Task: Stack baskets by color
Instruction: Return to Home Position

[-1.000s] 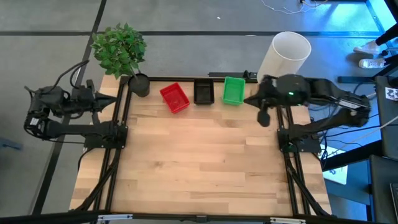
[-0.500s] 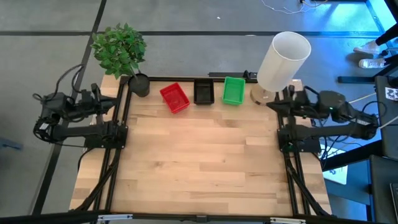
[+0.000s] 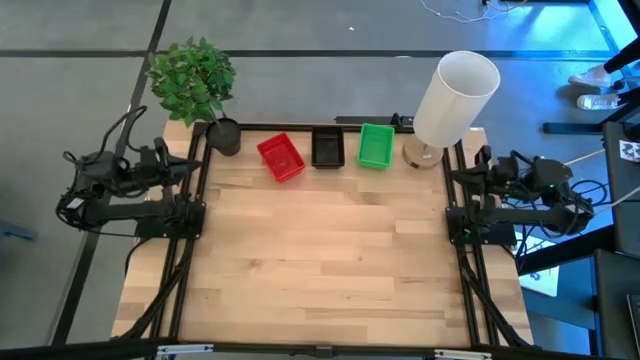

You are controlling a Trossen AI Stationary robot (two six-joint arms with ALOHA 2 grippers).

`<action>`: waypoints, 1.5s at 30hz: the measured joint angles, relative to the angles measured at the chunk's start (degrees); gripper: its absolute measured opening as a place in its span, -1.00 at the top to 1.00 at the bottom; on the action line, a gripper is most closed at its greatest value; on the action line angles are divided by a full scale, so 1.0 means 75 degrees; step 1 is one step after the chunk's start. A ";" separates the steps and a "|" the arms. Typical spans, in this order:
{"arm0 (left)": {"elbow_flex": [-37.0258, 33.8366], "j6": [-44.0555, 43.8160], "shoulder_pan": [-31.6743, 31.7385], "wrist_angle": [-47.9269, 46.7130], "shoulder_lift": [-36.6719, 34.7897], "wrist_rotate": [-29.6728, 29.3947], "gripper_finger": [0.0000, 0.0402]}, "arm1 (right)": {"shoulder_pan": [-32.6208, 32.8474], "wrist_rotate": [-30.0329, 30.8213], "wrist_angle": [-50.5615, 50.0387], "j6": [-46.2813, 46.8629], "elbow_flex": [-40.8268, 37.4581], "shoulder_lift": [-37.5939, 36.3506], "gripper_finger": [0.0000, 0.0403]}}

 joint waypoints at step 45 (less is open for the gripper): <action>-0.5645 0.1429 0.0000 0.6536 0.0000 0.1175 1.00 | 0.0000 -0.1470 0.5242 -0.1472 -0.4872 -0.0026 1.00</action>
